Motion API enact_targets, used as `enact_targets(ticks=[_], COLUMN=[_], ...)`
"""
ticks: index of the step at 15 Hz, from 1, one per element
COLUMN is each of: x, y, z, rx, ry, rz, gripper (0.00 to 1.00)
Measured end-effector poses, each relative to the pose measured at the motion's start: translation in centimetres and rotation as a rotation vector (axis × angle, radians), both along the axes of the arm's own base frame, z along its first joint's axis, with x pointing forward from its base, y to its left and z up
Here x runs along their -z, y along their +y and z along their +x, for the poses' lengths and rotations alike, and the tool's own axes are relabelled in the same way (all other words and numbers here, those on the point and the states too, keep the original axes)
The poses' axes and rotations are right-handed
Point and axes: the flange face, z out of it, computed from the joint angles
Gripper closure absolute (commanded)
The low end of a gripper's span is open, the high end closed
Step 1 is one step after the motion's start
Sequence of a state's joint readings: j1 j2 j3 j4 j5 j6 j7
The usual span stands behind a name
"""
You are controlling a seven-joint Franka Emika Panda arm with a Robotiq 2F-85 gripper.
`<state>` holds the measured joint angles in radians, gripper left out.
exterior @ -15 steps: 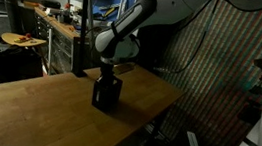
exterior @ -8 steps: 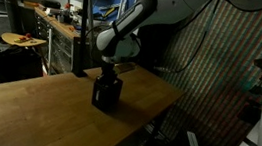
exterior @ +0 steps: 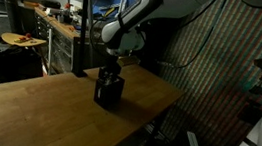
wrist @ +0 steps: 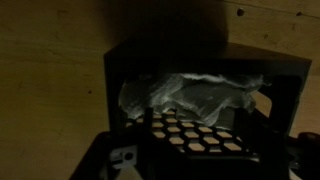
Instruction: Put the towel in the box
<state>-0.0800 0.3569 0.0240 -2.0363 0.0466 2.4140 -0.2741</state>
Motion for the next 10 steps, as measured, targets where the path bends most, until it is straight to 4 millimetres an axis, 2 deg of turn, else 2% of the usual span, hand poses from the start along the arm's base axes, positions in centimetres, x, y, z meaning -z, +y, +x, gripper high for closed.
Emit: enact_targets(ticks=[3,4,5,10], x=[-1.6,-2.1,-2.5,-4.3], y=[-0.4,-0.5,-0.6,-0.8], z=[0.1,0.1,0.2,0.2], rx=[0.010,0.013,0.017,0.025], ry=[-0.026,-0.034,-0.040,-0.069], rz=[-0.007,-0.008,-0.009,-0.015], gripper=[0.00,0.04,0.21,0.55])
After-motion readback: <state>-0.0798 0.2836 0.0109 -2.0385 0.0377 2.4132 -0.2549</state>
